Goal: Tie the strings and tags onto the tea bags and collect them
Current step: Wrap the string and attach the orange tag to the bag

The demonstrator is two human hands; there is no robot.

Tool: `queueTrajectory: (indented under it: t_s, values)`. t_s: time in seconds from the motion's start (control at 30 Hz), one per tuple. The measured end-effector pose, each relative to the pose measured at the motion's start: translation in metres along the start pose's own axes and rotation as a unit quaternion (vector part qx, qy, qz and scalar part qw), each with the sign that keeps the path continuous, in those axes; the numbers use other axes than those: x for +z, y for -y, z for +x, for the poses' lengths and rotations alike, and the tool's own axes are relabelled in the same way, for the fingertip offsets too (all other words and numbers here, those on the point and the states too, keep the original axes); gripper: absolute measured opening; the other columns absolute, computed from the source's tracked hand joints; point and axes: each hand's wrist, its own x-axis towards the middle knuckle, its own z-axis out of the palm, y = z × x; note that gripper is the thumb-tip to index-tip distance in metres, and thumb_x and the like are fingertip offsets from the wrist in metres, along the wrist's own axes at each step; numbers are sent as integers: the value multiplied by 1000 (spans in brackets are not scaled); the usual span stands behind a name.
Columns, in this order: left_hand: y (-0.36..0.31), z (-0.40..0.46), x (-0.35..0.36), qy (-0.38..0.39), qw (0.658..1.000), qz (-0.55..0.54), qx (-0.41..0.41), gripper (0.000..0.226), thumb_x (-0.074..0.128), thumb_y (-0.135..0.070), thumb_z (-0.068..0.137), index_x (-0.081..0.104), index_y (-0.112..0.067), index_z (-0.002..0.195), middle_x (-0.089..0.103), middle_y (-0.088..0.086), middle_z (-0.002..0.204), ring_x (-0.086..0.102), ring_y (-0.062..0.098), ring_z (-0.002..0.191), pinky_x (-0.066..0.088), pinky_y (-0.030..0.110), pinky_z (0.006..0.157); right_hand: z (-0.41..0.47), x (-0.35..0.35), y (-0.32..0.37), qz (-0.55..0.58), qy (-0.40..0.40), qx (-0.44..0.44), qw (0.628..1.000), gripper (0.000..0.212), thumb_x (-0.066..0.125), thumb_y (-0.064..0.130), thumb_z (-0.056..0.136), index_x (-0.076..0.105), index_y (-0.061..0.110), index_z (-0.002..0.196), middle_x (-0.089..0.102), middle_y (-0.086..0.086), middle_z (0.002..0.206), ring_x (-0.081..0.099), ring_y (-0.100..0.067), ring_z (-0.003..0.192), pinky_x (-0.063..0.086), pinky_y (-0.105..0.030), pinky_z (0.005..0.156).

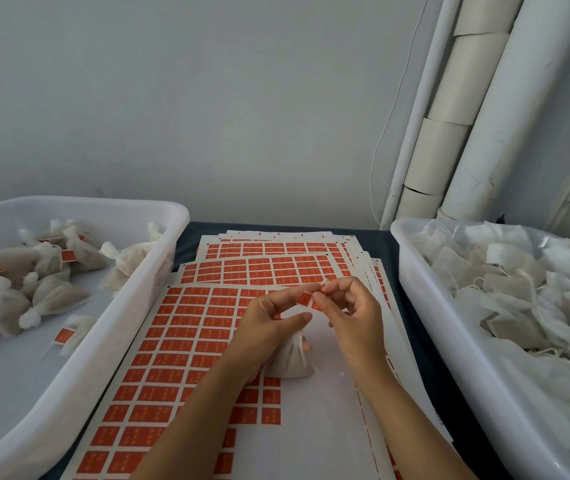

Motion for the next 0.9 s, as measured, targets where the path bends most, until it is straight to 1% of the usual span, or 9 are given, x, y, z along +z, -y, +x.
queueTrajectory:
  t_s: [0.07, 0.17, 0.23, 0.33, 0.4, 0.53, 0.73, 0.83, 0.9]
  values:
    - [0, 0, 0, -2, 1000, 5, -1, 35, 64, -10, 86, 67, -37, 107, 65, -22, 114, 57, 2, 112, 47, 12, 76, 0, 0, 0, -1, -7, 3, 1000, 17, 70, 22, 81, 55, 30, 86, 63, 17, 87, 63, -9, 79, 52, -15, 66]
    - [-1, -1, 1, 4, 1000, 6, 2, 34, 63, -11, 87, 67, -39, 106, 64, -24, 115, 56, -1, 112, 47, 12, 78, 1, 0, -1, 9, -16, 16, 1000, 27, 71, 25, 79, 54, 27, 99, 66, 8, 90, 65, -11, 79, 54, -19, 70]
    - [-1, -1, 0, 6, 1000, 6, 3, 34, 63, -11, 87, 67, -39, 107, 64, -25, 114, 56, -1, 113, 46, 12, 80, 2, 0, -1, 12, -14, 27, 999, 32, 72, 26, 79, 52, 26, 104, 66, 7, 91, 65, -11, 80, 54, -20, 71]
    - [-1, -1, 0, 5, 1000, 6, 7, 35, 63, -10, 87, 67, -37, 108, 64, -23, 116, 55, -2, 114, 47, 11, 81, 1, 0, 0, 20, -1, 45, 999, 26, 70, 26, 80, 53, 32, 99, 65, 13, 88, 64, -9, 77, 51, -11, 60]
    - [-1, -1, 0, 4, 1000, 1, 10, 36, 63, -8, 87, 67, -36, 108, 65, -23, 115, 56, -4, 112, 49, 10, 78, 0, 0, -1, 13, 19, 55, 998, 18, 67, 28, 83, 56, 33, 96, 64, 14, 88, 63, -10, 78, 48, -8, 55]
    - [-1, -2, 0, 10, 1000, 1, 26, 37, 61, -5, 87, 66, -34, 109, 66, -26, 109, 55, -11, 107, 45, 4, 71, -1, 1, -1, 8, 50, 79, 996, 7, 62, 32, 85, 57, 36, 88, 60, 22, 88, 62, -9, 77, 44, -4, 53]
    - [1, 0, -1, 14, 999, 30, 35, 39, 62, -6, 88, 64, -35, 113, 64, -27, 112, 54, -11, 109, 44, 2, 71, 1, -1, -1, -8, 59, 79, 995, 10, 61, 30, 87, 56, 38, 83, 57, 28, 87, 62, -9, 80, 45, -6, 55]
    - [2, 1, -1, 9, 999, 21, 38, 42, 64, -10, 86, 60, -38, 117, 62, -30, 115, 54, -12, 109, 47, 6, 74, -1, -1, 0, -4, 56, 74, 996, 5, 60, 32, 86, 57, 35, 84, 59, 24, 88, 62, -10, 81, 45, -5, 57]
    - [3, 1, -1, 4, 999, -20, 25, 41, 63, -24, 85, 56, -37, 123, 61, -28, 117, 57, -6, 110, 52, 20, 84, -2, -1, 1, -3, 46, 63, 997, 2, 59, 34, 86, 58, 33, 85, 61, 20, 92, 61, -11, 84, 46, -4, 61]
